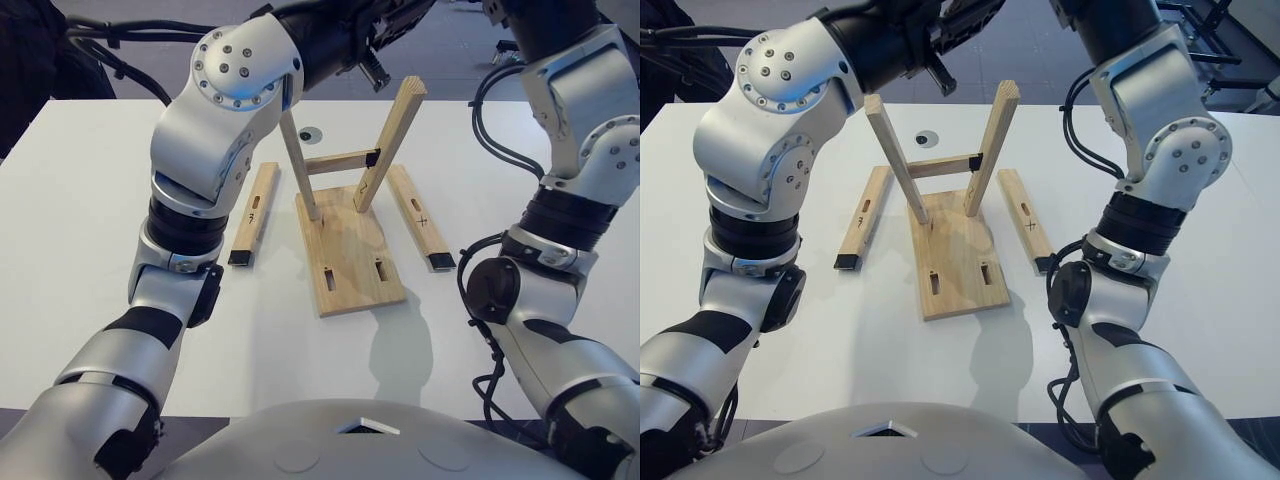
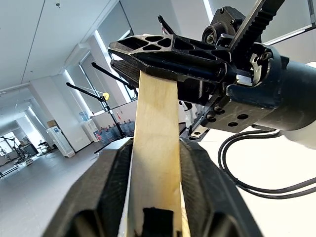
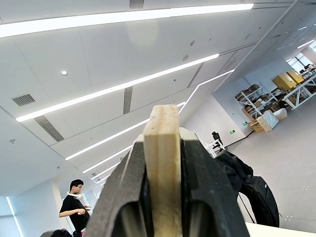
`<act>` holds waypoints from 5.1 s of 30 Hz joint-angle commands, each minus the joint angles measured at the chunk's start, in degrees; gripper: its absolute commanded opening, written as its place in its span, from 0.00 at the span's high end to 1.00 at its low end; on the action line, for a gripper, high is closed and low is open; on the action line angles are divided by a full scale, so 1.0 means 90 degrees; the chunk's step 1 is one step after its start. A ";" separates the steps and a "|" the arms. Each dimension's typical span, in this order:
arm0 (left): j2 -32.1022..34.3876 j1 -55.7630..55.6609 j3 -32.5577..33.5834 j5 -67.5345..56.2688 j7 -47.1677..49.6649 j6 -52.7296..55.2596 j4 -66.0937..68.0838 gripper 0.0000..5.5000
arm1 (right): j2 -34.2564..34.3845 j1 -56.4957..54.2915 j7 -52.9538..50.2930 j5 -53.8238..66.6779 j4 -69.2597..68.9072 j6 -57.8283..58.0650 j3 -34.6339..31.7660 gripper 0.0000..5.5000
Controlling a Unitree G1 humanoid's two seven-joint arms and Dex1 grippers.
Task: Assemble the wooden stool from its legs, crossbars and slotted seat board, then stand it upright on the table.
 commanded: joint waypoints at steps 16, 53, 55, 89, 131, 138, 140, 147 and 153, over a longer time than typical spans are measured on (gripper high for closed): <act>0.0512 0.0158 0.1640 -0.1406 -0.0485 0.1508 -0.0498 0.20 | -0.1801 -0.0608 0.0357 -0.1088 0.1154 -0.0427 -0.0599 0.93; 0.1368 0.1059 0.2917 -0.1660 0.0360 0.1213 0.1330 0.20 | -0.0495 0.2648 0.2783 -0.4957 0.3254 -0.2813 0.0489 0.93; 0.1352 0.1065 0.2911 -0.1668 0.0371 0.1218 0.1311 0.20 | -0.0552 0.2554 0.2747 -0.4689 0.2957 -0.2527 0.0279 0.93; 0.1306 0.1238 0.2755 -0.1728 0.0475 0.1170 0.1099 0.20 | -0.0302 0.2674 0.2671 -0.5068 0.3218 -0.2882 0.0115 0.93; 0.1266 0.1279 0.2681 -0.1690 0.0555 0.1126 0.1023 0.20 | 0.0073 0.3301 0.2041 -0.5939 0.2111 -0.3217 0.0996 0.93; 0.1256 0.1312 0.2737 -0.1696 0.0618 0.1116 0.1002 0.20 | 0.0331 0.4111 0.1483 -0.7278 0.1142 -0.3466 0.2258 0.93; 0.1261 0.1315 0.2755 -0.1703 0.0628 0.1120 0.0990 0.20 | 0.0458 0.4324 0.1378 -0.7365 0.1395 -0.3733 0.2238 0.93; 0.1273 0.1312 0.2761 -0.1706 0.0653 0.1121 0.0999 0.20 | 0.0174 0.4575 0.1225 -0.7783 0.2090 -0.4632 0.2112 0.93; 0.1273 0.1316 0.2772 -0.1696 0.0654 0.1103 0.1038 0.20 | 0.0085 0.4694 0.1093 -0.7991 0.3034 -0.5427 0.1952 0.93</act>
